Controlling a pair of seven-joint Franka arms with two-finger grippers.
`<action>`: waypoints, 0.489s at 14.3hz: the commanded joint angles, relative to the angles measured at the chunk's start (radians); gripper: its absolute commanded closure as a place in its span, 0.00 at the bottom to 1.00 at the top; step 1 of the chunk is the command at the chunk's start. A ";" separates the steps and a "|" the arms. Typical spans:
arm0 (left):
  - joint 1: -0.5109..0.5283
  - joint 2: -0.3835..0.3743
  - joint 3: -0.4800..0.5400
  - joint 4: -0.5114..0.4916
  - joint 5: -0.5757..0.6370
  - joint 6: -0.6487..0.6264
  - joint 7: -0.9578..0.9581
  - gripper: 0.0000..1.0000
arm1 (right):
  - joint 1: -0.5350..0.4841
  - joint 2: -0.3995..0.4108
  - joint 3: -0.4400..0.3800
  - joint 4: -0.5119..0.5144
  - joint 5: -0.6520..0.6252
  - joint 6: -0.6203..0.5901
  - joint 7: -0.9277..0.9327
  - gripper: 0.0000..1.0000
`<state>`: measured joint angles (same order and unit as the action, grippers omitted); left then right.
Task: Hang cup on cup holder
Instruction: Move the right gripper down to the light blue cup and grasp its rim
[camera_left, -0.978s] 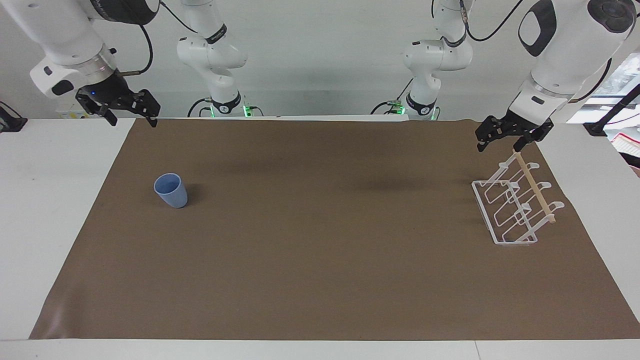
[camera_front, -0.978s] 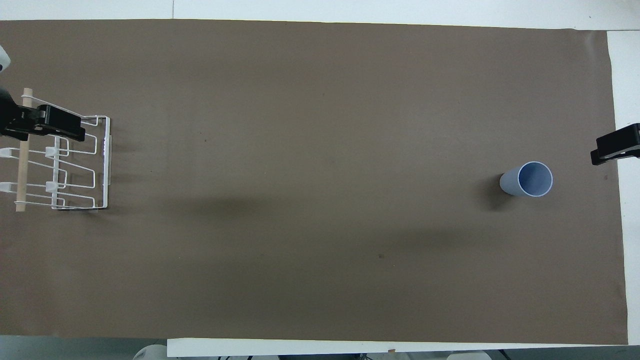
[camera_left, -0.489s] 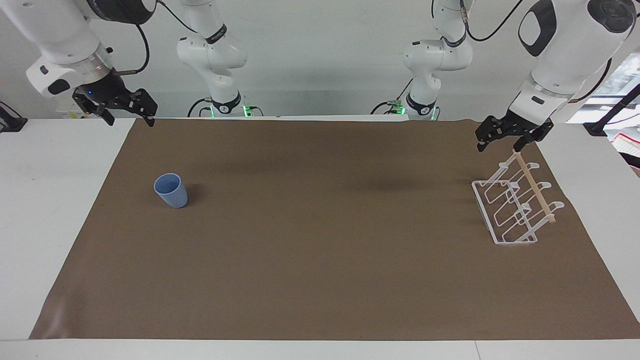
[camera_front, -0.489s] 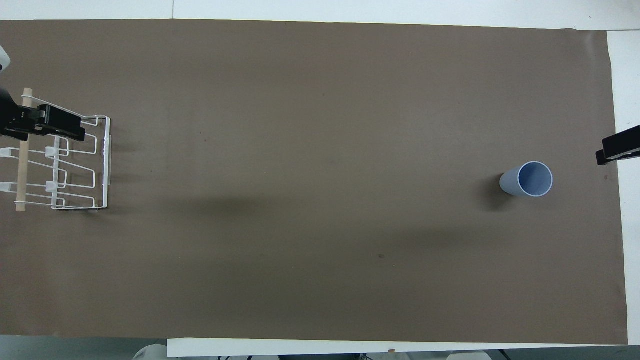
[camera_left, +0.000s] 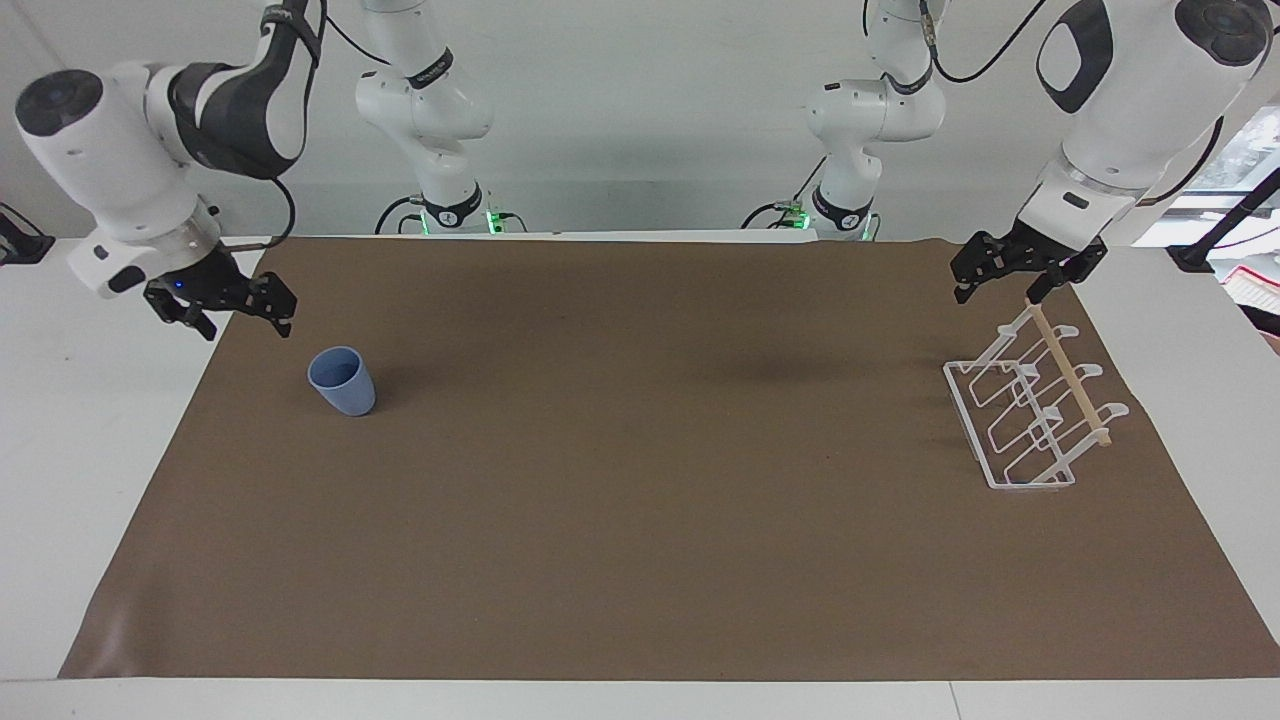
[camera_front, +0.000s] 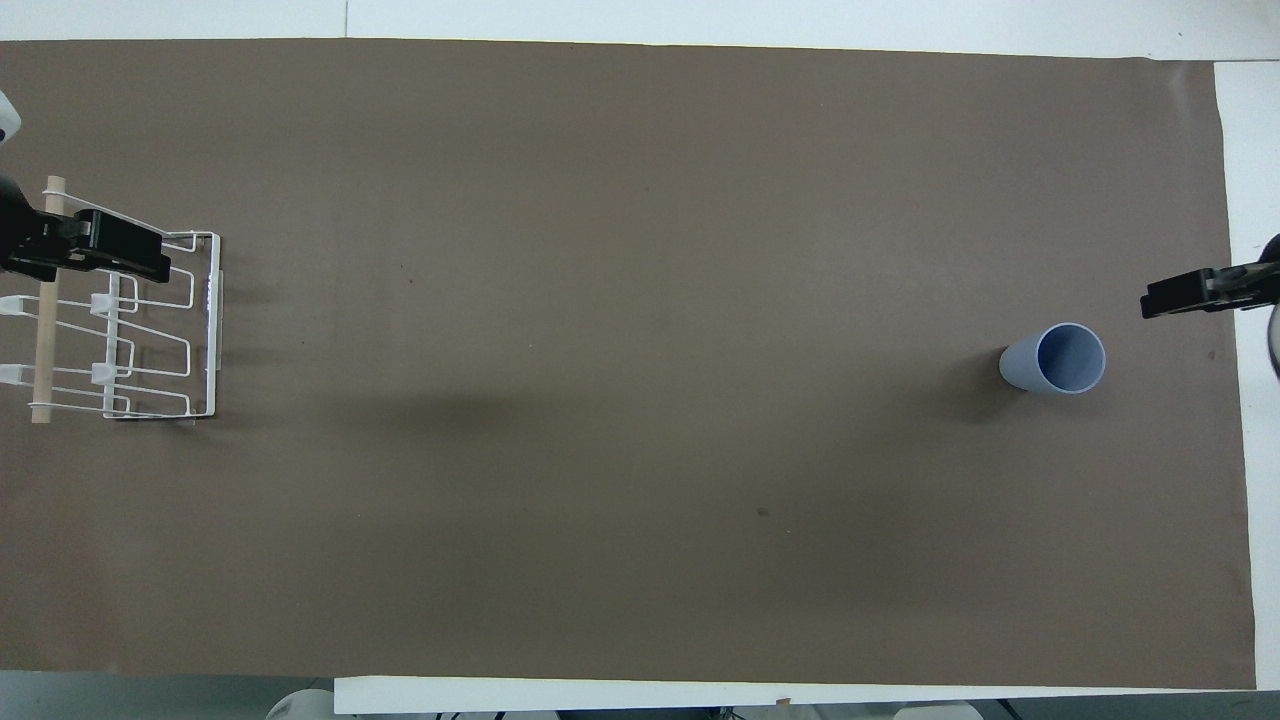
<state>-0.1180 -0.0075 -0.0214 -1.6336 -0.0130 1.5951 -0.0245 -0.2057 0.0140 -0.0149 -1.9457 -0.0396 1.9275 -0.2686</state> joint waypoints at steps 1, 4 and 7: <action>0.003 -0.006 0.000 -0.009 0.011 0.005 0.009 0.00 | -0.005 0.021 0.007 -0.050 0.026 0.041 -0.023 0.00; 0.003 -0.006 0.000 -0.009 0.011 0.005 0.009 0.00 | -0.011 0.052 0.007 -0.126 0.026 0.132 -0.122 0.00; 0.003 -0.006 0.000 -0.009 0.011 0.005 0.009 0.00 | -0.015 0.067 0.007 -0.171 0.026 0.189 -0.127 0.06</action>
<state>-0.1180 -0.0075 -0.0214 -1.6336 -0.0130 1.5951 -0.0245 -0.2074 0.0871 -0.0127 -2.0812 -0.0337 2.0862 -0.3634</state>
